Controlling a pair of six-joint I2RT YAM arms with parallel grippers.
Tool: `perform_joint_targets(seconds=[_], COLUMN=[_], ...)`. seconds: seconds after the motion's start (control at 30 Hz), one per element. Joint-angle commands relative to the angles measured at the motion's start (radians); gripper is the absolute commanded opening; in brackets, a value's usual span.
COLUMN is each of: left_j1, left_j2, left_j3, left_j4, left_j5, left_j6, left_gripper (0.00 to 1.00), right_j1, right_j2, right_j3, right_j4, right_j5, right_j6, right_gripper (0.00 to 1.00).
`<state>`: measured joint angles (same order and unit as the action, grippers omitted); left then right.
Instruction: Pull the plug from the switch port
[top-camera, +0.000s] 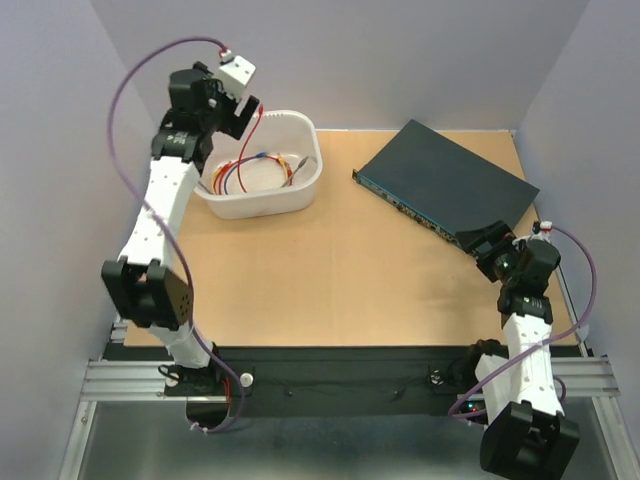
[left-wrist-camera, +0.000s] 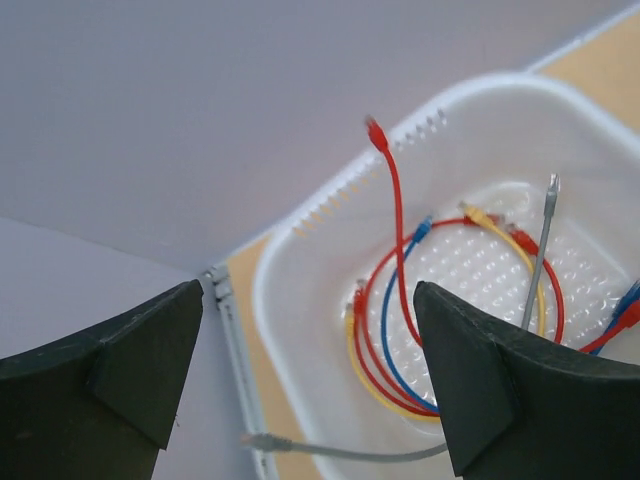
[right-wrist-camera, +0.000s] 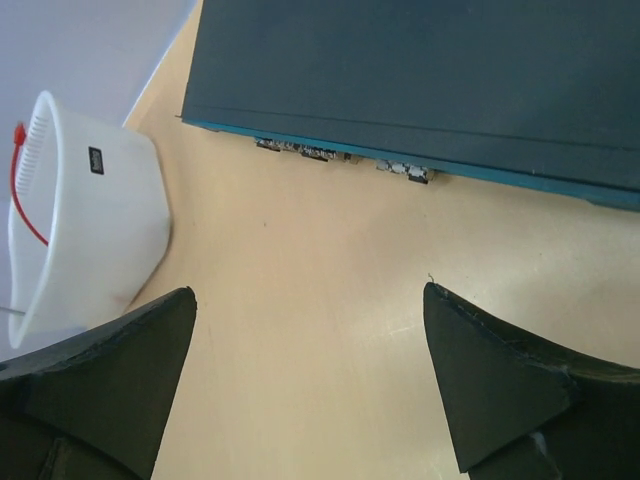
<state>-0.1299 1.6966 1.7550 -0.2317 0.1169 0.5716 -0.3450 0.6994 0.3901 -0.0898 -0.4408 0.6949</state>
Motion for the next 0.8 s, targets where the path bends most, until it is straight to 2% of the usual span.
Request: perform_joint_targets(seconds=[0.0, 0.13, 0.2, 0.3, 0.33, 0.47, 0.53, 0.67, 0.77], left_j1=[0.003, 0.001, 0.012, 0.035, 0.036, 0.061, 0.081, 0.121, 0.121], left_j2=[-0.21, -0.45, -0.498, -0.558, -0.577, -0.667, -0.69, -0.718, -0.751], left_j3=[0.01, -0.234, -0.31, -0.46, -0.561, -0.787, -0.88, -0.979, -1.02], left_j4=[-0.267, -0.279, -0.306, -0.356, -0.345, -0.233, -0.198, -0.071, 0.003], left_j5=[0.024, -0.031, -0.091, -0.102, -0.102, -0.109, -0.109, -0.144, -0.201], left_j6=[0.007, 0.053, 0.041, -0.005, -0.019, -0.085, -0.113, -0.183, -0.222], left_gripper=[0.99, 0.99, 0.99, 0.99, 0.99, 0.99, 0.99, 0.99, 0.99], right_j1=[0.005, 0.005, 0.005, 0.005, 0.005, 0.005, 0.005, 0.006, 0.005], right_j2=[0.029, 0.063, 0.054, 0.026, 0.005, -0.072, -0.099, -0.114, -0.098], right_j3=[0.108, 0.165, 0.181, 0.207, 0.211, 0.193, 0.176, 0.171, 0.171], right_j4=[-0.033, -0.12, -0.14, -0.191, -0.203, -0.246, -0.251, -0.255, -0.257], right_j5=[0.023, 0.144, 0.19, 0.307, 0.342, 0.531, 0.563, 0.658, 0.625], right_j6=[-0.109, -0.182, -0.189, -0.193, -0.195, -0.184, -0.169, -0.123, -0.117], right_gripper=[1.0, 1.0, 1.0, 1.0, 1.0, 1.0, 1.0, 1.0, 1.0])
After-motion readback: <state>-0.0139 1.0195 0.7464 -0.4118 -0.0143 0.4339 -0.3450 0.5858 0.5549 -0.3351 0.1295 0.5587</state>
